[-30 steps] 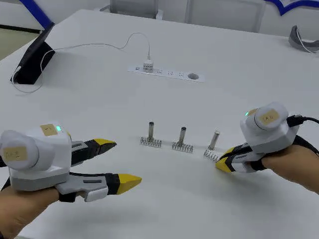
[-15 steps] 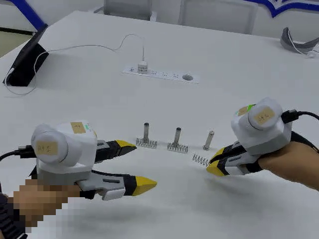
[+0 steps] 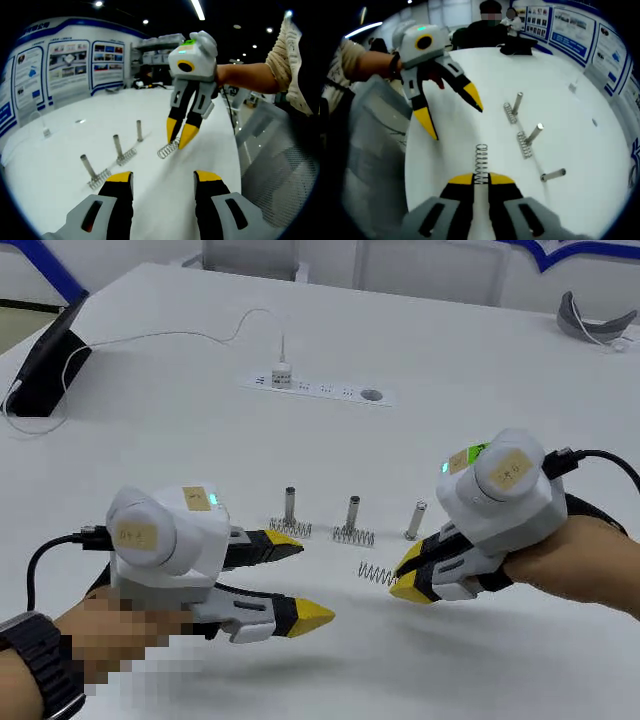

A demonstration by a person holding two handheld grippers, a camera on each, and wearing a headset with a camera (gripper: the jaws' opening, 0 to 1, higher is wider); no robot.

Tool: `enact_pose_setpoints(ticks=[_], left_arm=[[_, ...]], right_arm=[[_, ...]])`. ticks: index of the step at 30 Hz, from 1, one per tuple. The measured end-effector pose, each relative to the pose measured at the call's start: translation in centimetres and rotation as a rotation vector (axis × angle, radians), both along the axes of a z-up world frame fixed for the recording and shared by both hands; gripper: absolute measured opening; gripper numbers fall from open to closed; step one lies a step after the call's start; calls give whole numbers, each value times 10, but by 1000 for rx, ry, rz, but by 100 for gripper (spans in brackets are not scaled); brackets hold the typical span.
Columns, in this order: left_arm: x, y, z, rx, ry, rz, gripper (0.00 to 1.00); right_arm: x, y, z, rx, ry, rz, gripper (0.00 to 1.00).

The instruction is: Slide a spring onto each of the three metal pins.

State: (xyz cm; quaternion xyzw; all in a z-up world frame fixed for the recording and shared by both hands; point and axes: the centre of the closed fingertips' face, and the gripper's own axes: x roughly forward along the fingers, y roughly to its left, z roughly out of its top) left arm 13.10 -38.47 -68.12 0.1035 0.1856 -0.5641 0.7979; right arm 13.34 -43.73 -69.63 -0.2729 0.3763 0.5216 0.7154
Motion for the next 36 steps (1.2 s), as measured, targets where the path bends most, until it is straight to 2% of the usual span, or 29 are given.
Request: enact_pose_setpoints(ticks=[16,25,33,36], left_arm=[[-16,-20,-7,63,-34,-116,34],[-22,-23,-12,102,-68,-155,21],[-24,-25,-14,132,-106,-176,14],[-24,-24,-14,134,-110,-176,12]], right_arm=[[-20,18,1,-21,20,145,12],[-28,24,0,-40,30,204,12],[-34,27,1,-60,29,235,12],[-34,28,4,-60,23,237,12]])
